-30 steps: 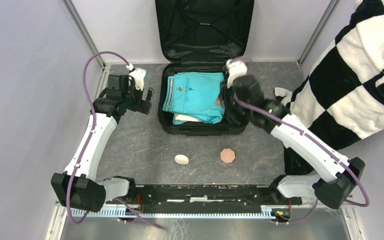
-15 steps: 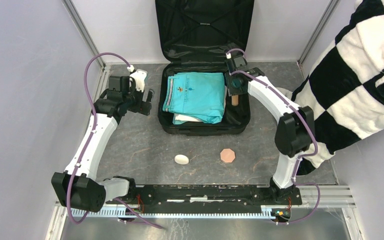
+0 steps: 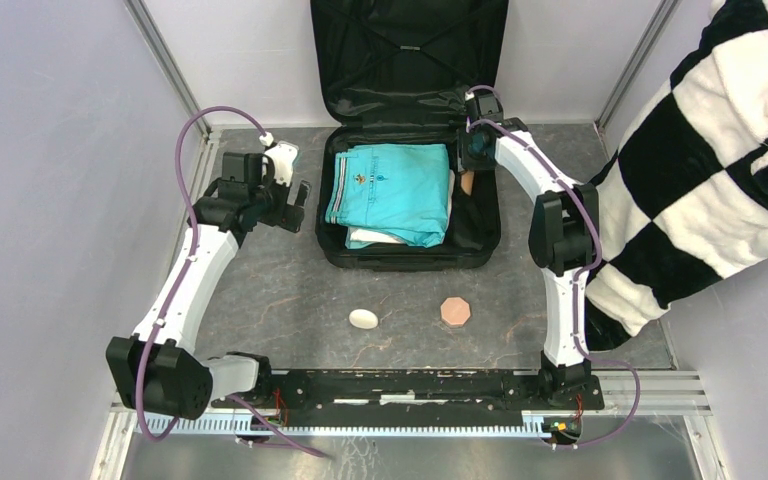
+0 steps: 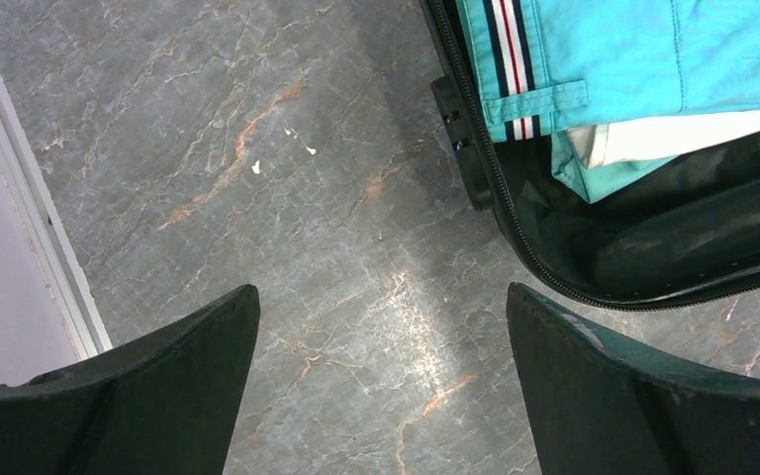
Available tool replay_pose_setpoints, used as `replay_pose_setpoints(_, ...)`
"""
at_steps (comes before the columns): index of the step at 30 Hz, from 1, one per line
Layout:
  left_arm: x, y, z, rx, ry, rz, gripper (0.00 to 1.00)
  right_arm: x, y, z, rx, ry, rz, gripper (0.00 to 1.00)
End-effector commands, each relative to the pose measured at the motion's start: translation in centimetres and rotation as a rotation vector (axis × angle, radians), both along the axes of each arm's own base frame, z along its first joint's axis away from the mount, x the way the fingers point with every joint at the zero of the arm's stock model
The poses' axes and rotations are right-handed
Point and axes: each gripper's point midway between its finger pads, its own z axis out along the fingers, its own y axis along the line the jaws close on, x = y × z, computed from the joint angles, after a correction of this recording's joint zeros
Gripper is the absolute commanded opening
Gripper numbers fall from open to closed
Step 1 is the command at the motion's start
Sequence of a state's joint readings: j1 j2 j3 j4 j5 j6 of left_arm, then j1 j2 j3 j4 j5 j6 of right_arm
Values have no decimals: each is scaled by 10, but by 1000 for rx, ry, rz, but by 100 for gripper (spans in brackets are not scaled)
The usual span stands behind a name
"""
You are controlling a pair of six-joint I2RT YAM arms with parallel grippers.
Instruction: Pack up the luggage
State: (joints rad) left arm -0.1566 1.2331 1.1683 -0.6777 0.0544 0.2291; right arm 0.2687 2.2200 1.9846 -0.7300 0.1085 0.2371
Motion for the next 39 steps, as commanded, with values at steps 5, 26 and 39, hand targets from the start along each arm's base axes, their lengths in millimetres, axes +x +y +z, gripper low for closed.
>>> replay_pose_setpoints(5,10,0,-1,18,-29,-26,100,10,12,-11,57,-27,0,64)
replay_pose_setpoints(26,2,-6,0,-29,-12,-27,100,-95,13,137,17,-362,23,98)
replay_pose_setpoints(39,-5,-9,6,-49,-9,-39,100,-324,49,5,114,-133,334,98)
